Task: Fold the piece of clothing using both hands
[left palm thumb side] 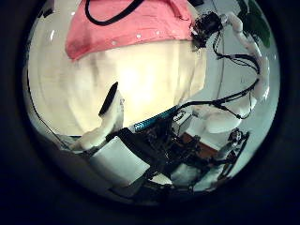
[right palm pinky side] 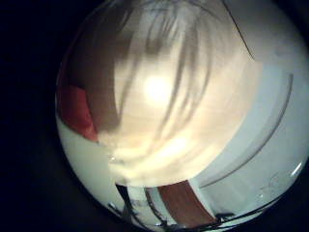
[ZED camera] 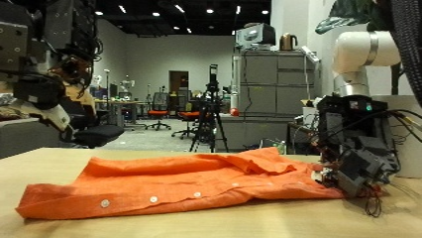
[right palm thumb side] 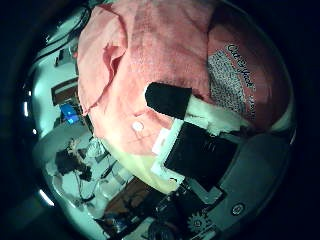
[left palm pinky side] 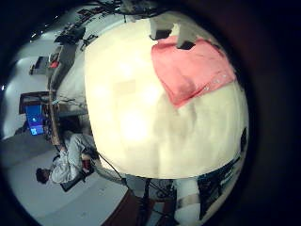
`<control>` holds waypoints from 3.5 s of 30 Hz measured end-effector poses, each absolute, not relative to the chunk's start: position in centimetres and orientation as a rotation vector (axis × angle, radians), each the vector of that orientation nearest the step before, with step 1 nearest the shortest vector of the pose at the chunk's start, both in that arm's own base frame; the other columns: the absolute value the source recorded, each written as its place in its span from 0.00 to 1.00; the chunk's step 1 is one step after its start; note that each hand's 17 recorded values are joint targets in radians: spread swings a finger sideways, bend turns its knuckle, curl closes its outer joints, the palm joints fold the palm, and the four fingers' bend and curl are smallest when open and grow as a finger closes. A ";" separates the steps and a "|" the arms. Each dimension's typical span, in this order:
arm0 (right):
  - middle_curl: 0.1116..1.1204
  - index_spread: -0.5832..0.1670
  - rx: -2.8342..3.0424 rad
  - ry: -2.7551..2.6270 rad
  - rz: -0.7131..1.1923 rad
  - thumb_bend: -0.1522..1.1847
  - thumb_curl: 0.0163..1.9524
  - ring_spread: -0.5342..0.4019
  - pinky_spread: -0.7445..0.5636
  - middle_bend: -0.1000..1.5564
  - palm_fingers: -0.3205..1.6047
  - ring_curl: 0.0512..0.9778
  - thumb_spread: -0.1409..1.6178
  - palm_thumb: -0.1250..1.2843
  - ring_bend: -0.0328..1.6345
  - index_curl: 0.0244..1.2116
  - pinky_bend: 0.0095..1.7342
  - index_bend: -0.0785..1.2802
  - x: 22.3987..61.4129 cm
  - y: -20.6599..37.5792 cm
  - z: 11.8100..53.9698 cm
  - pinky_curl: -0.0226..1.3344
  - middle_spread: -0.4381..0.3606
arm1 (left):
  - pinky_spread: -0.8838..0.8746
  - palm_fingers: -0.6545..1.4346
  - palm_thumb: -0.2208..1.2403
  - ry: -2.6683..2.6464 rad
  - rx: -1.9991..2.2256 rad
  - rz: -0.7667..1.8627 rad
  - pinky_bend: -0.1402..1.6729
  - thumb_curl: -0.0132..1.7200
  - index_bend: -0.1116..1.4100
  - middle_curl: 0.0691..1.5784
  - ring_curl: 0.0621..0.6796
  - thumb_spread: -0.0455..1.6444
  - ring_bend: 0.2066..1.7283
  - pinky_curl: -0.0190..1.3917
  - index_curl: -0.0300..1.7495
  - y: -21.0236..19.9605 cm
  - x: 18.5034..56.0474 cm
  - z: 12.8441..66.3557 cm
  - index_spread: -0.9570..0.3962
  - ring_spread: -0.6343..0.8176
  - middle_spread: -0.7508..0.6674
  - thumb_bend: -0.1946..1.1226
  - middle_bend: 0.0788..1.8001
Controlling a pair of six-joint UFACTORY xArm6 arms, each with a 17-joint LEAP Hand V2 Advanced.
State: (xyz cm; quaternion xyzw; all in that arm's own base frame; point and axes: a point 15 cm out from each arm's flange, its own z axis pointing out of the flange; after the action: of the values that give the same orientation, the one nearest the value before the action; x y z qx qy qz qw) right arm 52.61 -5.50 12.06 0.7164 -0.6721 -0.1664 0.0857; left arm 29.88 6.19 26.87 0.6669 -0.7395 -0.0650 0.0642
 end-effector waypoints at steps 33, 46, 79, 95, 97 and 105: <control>0.55 0.50 2.380 -1.834 -0.361 0.21 0.43 0.39 0.41 0.86 0.78 0.60 0.58 0.90 0.88 0.56 0.76 0.94 48.5 -1.8 30.9 0.52 0.43 | 0.67 0.40 0.54 -2.206 2.063 -0.142 0.24 0.21 0.19 0.18 0.23 0.66 0.20 0.24 0.20 8.9 28.8 27.8 0.73 0.64 0.64 0.13 0.06; 0.53 0.51 2.563 -1.632 -0.229 0.19 0.50 0.39 0.41 0.87 0.78 0.60 0.59 0.89 0.88 0.55 0.74 0.94 48.4 11.3 32.9 0.56 0.43 | 0.66 0.40 0.54 -2.183 2.103 -0.122 0.25 0.21 0.19 0.17 0.24 0.66 0.21 0.24 0.21 10.0 26.5 28.5 0.72 0.64 0.63 0.13 0.06; 0.48 0.48 2.984 -1.396 -0.203 0.08 0.52 0.37 0.34 0.85 0.79 0.56 0.62 0.73 0.86 0.52 0.64 0.90 46.6 38.9 26.7 0.58 0.41 | 0.66 0.40 0.54 -2.109 2.188 -0.071 0.26 0.21 0.19 0.16 0.23 0.66 0.21 0.24 0.22 11.2 23.2 28.2 0.71 0.63 0.64 0.13 0.06; 0.40 0.40 3.029 -1.320 -1.287 0.10 0.47 0.31 0.24 0.66 0.52 0.41 0.68 0.81 0.71 0.46 0.50 0.55 43.7 38.9 28.2 0.42 0.36 | 0.66 0.41 0.54 -2.093 2.212 -0.066 0.26 0.21 0.19 0.16 0.23 0.66 0.22 0.24 0.22 11.1 22.7 28.2 0.70 0.63 0.63 0.13 0.06; 0.39 0.40 3.046 -1.313 -1.263 0.09 0.46 0.35 0.30 0.62 0.43 0.39 0.67 0.78 0.65 0.49 0.49 0.60 43.8 38.4 28.8 0.42 0.42 | 0.66 0.41 0.54 -2.102 2.208 -0.068 0.26 0.21 0.19 0.16 0.23 0.66 0.22 0.24 0.22 10.9 22.6 28.3 0.70 0.62 0.63 0.13 0.06; 0.42 0.40 3.050 -1.302 -1.193 0.10 0.44 0.33 0.54 0.70 0.45 0.36 0.64 0.77 0.68 0.47 0.37 0.55 44.2 36.8 28.9 0.35 0.40 | 0.66 0.41 0.53 -2.110 2.212 -0.063 0.25 0.21 0.19 0.16 0.23 0.66 0.22 0.24 0.22 10.7 22.6 28.5 0.70 0.62 0.63 0.13 0.06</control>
State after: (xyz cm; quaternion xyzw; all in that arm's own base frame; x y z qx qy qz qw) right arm 44.19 36.84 28.86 0.8496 -0.3626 -0.3324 -0.1902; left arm 22.57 10.65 28.55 0.7228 -0.6895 -0.0205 0.0421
